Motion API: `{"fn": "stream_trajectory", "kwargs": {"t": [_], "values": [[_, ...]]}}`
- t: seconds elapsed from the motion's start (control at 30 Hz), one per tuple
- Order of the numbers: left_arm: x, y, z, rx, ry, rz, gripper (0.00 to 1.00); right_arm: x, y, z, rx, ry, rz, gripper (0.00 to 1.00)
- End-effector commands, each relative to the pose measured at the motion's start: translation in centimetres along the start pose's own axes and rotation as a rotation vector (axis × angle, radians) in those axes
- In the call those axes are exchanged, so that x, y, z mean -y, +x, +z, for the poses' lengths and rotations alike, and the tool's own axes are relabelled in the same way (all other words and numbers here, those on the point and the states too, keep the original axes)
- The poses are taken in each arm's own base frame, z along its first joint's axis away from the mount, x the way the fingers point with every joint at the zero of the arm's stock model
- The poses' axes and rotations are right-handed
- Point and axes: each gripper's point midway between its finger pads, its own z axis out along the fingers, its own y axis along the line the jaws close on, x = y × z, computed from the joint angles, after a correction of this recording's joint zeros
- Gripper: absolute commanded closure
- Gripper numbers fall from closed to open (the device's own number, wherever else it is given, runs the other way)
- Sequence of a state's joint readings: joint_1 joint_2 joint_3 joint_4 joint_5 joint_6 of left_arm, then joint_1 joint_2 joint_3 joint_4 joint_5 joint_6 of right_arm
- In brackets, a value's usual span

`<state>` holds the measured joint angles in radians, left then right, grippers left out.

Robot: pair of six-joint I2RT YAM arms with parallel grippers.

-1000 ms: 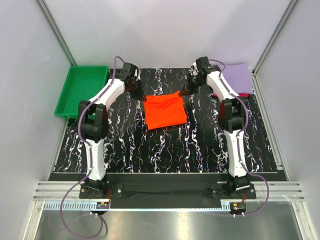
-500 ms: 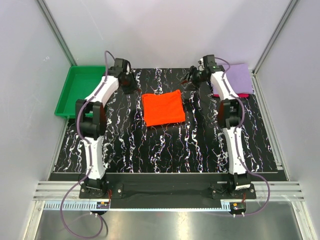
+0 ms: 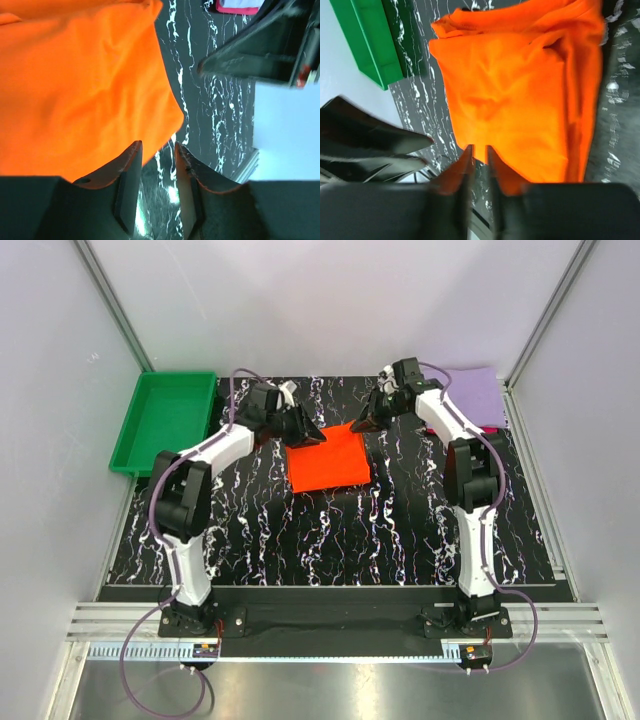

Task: Fold and stack the t-shirts
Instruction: Fold the tshirt

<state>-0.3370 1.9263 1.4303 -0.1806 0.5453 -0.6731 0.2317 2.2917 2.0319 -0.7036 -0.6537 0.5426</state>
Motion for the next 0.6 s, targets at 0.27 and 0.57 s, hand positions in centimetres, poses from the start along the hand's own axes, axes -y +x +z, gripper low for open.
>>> {"fn": "stream_trajectory", "kwargs": {"t": [0.27, 0.57], "values": [[-1.8, -3.8, 6.1, 0.099, 0.185, -0.017, 0.66, 0.0, -3.4, 5.6, 0.088, -0.223, -0.061, 0.99], [-7.8, -8.8, 8.0, 0.232, 0.197, -0.107, 0.65, 3.6, -8.7, 11.7, 0.206, -0.277, -0.003, 1.0]]}}
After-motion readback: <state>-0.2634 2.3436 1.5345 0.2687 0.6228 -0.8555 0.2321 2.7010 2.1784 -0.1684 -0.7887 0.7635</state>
